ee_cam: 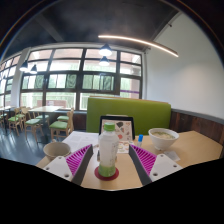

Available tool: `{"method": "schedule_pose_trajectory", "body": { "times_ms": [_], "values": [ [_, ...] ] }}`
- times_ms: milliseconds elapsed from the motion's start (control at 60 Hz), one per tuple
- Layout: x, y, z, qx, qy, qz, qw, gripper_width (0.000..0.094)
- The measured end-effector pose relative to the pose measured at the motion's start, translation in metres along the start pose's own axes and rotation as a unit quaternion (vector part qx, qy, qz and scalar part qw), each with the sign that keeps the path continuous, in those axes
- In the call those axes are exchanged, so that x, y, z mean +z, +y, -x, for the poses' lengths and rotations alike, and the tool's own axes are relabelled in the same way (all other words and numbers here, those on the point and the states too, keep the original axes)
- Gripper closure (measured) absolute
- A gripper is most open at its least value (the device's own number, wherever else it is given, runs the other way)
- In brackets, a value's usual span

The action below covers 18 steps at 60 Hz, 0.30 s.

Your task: Pour water

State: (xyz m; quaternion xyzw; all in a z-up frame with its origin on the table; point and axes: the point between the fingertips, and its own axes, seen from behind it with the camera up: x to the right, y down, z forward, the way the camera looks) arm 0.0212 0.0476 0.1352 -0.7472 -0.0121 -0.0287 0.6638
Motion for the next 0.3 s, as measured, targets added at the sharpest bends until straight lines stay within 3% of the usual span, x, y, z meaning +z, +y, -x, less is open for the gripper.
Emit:
{"method": "schedule_pose_trajectory", "body": {
  "times_ms": [300],
  "values": [
    [-0.166,0.007,0.009,0.001,-0.036,0.015,0.999,0.0117]
  ]
}}
